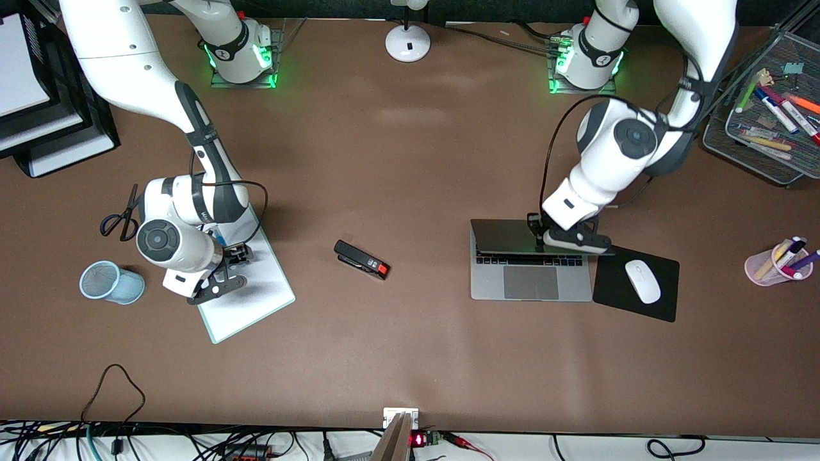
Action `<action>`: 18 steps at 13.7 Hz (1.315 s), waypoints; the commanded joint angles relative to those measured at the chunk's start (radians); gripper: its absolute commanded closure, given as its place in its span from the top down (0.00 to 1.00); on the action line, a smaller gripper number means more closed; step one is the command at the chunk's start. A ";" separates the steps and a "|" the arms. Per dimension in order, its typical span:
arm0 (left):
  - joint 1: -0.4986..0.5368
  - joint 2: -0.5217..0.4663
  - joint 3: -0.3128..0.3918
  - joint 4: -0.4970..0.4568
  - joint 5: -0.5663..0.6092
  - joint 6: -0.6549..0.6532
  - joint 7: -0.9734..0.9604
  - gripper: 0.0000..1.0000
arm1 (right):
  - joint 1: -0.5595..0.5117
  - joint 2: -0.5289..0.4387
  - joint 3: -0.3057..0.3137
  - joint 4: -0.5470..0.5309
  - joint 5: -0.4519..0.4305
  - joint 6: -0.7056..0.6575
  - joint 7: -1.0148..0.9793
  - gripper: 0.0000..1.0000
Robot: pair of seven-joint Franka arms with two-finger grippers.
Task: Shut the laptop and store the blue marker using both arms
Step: 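Push the laptop lid down with the left gripper while the right gripper grasps the marker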
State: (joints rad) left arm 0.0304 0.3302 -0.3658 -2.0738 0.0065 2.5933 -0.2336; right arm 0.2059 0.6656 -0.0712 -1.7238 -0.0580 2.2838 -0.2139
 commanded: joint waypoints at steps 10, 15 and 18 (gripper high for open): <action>-0.013 0.341 0.050 0.300 0.202 0.019 0.007 0.03 | -0.019 -0.029 -0.005 -0.053 -0.006 0.031 -0.042 0.54; -0.020 0.408 0.053 0.302 0.225 0.123 0.008 0.03 | -0.028 -0.031 -0.004 -0.053 -0.005 0.022 -0.062 0.42; -0.018 0.412 0.054 0.302 0.234 0.123 0.005 0.03 | -0.026 -0.031 -0.001 -0.051 -0.005 0.011 -0.062 0.38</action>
State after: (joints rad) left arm 0.0210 0.7240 -0.3200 -1.7976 0.2119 2.7194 -0.2292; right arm 0.1850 0.6614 -0.0816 -1.7497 -0.0580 2.3058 -0.2579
